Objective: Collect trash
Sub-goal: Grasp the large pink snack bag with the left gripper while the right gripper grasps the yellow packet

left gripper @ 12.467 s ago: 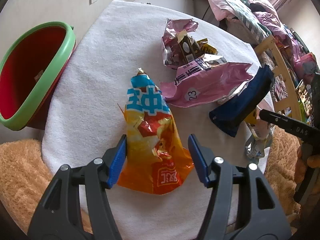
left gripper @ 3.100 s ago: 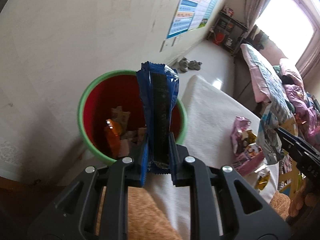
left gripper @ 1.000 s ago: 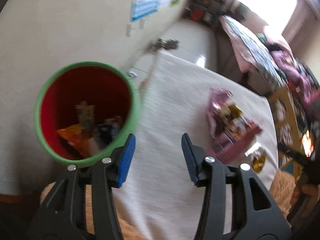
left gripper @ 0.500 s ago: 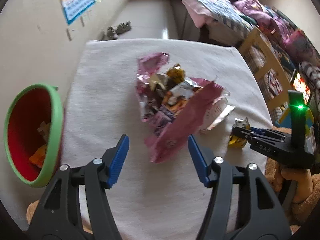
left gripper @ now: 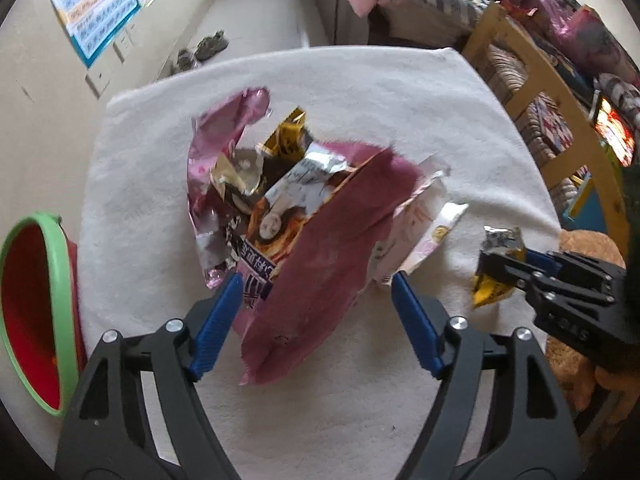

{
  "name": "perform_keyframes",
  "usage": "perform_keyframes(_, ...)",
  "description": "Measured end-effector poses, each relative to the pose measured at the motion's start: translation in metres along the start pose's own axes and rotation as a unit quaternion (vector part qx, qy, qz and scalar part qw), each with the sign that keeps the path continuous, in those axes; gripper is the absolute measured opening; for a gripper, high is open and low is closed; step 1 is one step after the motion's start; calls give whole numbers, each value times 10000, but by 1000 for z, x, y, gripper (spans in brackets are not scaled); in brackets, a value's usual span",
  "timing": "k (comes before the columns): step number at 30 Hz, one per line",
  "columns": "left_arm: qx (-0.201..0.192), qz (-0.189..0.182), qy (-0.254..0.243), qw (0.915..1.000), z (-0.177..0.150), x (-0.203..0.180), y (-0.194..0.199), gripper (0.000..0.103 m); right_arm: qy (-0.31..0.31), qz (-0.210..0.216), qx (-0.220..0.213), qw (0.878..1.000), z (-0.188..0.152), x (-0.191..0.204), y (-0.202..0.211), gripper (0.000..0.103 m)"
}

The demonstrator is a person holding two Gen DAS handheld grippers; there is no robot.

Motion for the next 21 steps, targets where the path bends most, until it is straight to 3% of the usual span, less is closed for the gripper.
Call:
perform_keyframes(6, 111, -120, 254, 9995, -8, 9, -4, 61, 28, -10, -10, 10000, 0, 2, 1, 28)
perform_keyframes(8, 143, -122, 177, 9997, -12, 7, 1, 50, 40, -12, -10, 10000, 0, 3, 1, 28)
perform_keyframes(15, 39, -289, 519, 9982, -31, 15, 33, 46, 231, -90, -128, 9996, 1, 12, 9, 28)
perform_keyframes(21, 105, -213, 875, 9959, -60, 29, 44, 46, 342, -128, -163, 9992, -2, 16, 7, 28)
Point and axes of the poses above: each gripper's, at about its wrist camera, not at the fingertips, and y roughly against the way its jaws point, x to its left, z to its top, the point moved 6 cm from there along -y, roughly the way its jaws point, and after that the axes turned 15 degrees about -z, right-handed, at the moved point
